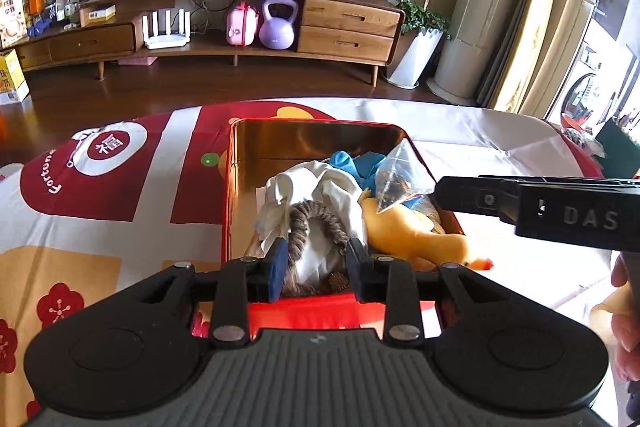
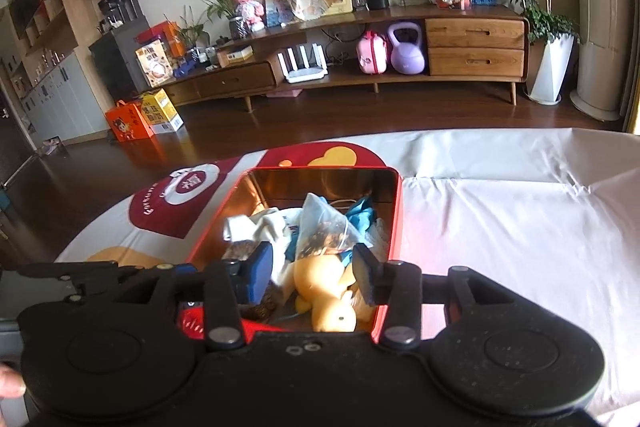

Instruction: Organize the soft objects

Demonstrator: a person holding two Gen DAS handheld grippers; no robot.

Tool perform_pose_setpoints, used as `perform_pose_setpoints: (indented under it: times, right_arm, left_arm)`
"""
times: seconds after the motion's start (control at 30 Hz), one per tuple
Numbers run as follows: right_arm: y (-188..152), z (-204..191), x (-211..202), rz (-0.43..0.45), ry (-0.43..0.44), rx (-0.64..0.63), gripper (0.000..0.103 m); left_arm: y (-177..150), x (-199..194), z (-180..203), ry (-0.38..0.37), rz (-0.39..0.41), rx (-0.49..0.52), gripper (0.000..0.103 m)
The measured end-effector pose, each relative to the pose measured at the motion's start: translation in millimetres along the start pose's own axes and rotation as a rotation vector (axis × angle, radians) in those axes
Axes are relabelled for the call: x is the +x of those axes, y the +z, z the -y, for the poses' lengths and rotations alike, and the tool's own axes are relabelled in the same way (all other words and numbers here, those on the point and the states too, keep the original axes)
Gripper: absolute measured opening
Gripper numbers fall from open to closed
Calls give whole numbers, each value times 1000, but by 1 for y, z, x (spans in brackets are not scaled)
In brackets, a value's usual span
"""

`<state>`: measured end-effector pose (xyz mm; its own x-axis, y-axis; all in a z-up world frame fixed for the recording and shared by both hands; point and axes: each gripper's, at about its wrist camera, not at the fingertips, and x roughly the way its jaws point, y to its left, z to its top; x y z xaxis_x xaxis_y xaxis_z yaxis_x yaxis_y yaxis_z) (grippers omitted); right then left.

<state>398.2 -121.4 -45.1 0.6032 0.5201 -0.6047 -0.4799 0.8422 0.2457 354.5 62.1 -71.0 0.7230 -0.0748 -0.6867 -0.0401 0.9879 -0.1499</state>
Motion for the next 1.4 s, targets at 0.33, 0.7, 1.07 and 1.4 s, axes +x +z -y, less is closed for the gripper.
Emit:
perform_pose_setpoints:
  times: [0.33,0.7,1.07,1.4]
  right_arm:
    - [-17,-19,-57,63,25,-55,61]
    - [-43,-35,-100,97,37,-102,76]
    - [-68,-45,-136,195,17,-89,98]
    - [-92,-49,-152,243,-43,-85,103]
  left_arm:
    - [-10,-49,9,-10,52,23,31]
    - [-31,-98,19,-30,103,29,66]
    - [-56,-141,23,-29,154,22,78]
    - [-80,-175,29,-40,181,-3,85]
